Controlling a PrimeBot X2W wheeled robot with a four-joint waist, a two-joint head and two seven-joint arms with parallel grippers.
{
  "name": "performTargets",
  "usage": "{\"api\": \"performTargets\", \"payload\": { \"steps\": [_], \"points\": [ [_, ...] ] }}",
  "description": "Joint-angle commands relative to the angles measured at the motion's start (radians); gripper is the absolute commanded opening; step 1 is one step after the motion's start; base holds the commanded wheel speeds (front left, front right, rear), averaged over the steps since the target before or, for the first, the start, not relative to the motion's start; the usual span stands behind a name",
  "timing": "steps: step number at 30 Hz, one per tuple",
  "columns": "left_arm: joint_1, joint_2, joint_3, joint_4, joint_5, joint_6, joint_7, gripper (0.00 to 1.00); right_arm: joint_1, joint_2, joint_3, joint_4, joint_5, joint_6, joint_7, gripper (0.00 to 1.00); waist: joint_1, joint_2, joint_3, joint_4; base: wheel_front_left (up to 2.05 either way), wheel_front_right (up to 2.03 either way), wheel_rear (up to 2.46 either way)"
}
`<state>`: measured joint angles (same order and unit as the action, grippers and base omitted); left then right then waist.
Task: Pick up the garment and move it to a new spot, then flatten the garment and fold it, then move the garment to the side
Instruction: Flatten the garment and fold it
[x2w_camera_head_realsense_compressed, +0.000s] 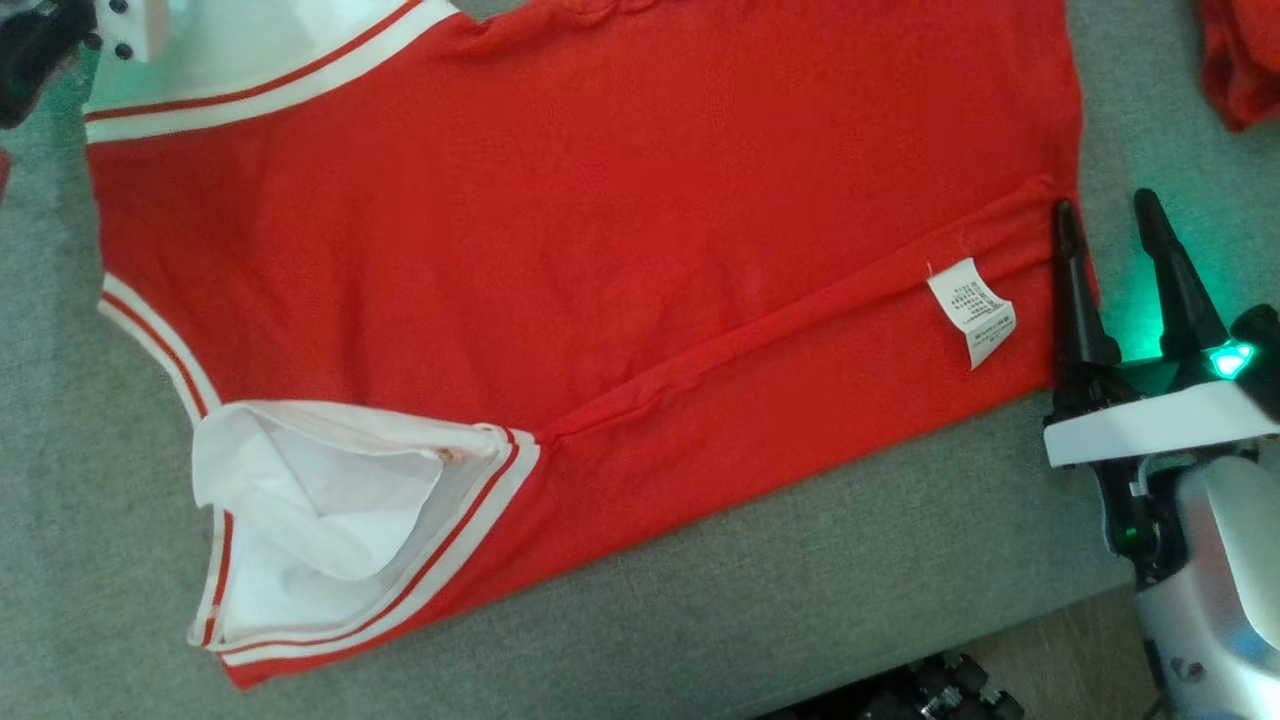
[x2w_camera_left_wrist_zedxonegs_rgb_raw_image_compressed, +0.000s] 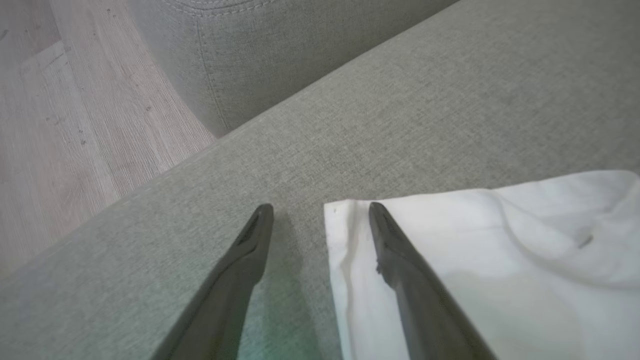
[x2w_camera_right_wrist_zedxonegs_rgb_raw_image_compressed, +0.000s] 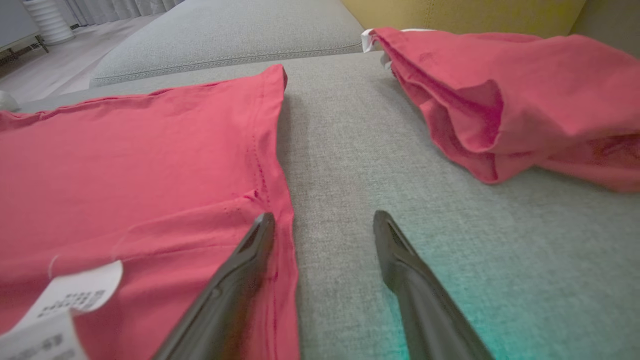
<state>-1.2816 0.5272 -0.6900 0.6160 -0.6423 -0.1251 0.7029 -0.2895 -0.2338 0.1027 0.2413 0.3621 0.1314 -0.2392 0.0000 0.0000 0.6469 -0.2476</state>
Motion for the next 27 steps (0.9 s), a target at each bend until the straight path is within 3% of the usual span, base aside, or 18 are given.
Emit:
{"api": "performTargets", "payload": {
  "steps": [1,2,3,8,14,20,27],
  "points": [
    [-0.031,0.050,0.015,-0.013,-0.003,-0.005,0.008,0.64,0.017,-0.017,0.016,-0.013,0.010,-0.001,-0.012,1.00,0.0000,0.0000,0.000,-0.003,0.00,0.00,0.00],
    [-0.033,0.051,0.009,-0.009,-0.008,-0.005,0.010,0.18,0.016,-0.016,0.015,-0.009,0.010,-0.001,-0.013,1.00,0.0000,0.0000,-0.001,-0.004,0.00,0.00,0.00],
    [-0.033,0.051,0.004,-0.004,-0.014,-0.005,0.011,0.00,0.017,-0.015,0.013,-0.006,0.010,-0.001,-0.014,1.00,0.0000,0.0000,-0.003,-0.004,0.00,0.00,0.00],
    [-0.034,0.054,-0.022,0.002,-0.038,-0.005,-0.014,0.00,0.015,-0.018,0.007,0.004,0.008,-0.001,-0.018,1.00,0.0000,0.0000,-0.022,-0.004,0.00,0.00,0.00],
    [-0.044,0.040,-0.034,0.015,-0.032,-0.005,-0.115,0.00,-0.036,-0.055,0.015,-0.014,0.019,-0.001,0.007,1.00,0.0000,0.0000,-0.051,0.010,0.00,0.00,0.00],
    [-0.057,0.012,-0.069,0.018,-0.038,-0.006,-0.170,0.00,-0.154,-0.122,0.036,-0.030,0.043,-0.001,0.161,1.00,0.0000,0.0000,-0.070,0.043,0.00,0.00,0.00],
    [-0.088,-0.014,-0.102,0.010,-0.058,-0.006,-0.219,0.00,-0.332,-0.181,0.068,0.048,0.048,-0.001,0.367,1.00,0.0000,0.0000,-0.068,0.100,0.00,0.00,0.00]
  ]
}}
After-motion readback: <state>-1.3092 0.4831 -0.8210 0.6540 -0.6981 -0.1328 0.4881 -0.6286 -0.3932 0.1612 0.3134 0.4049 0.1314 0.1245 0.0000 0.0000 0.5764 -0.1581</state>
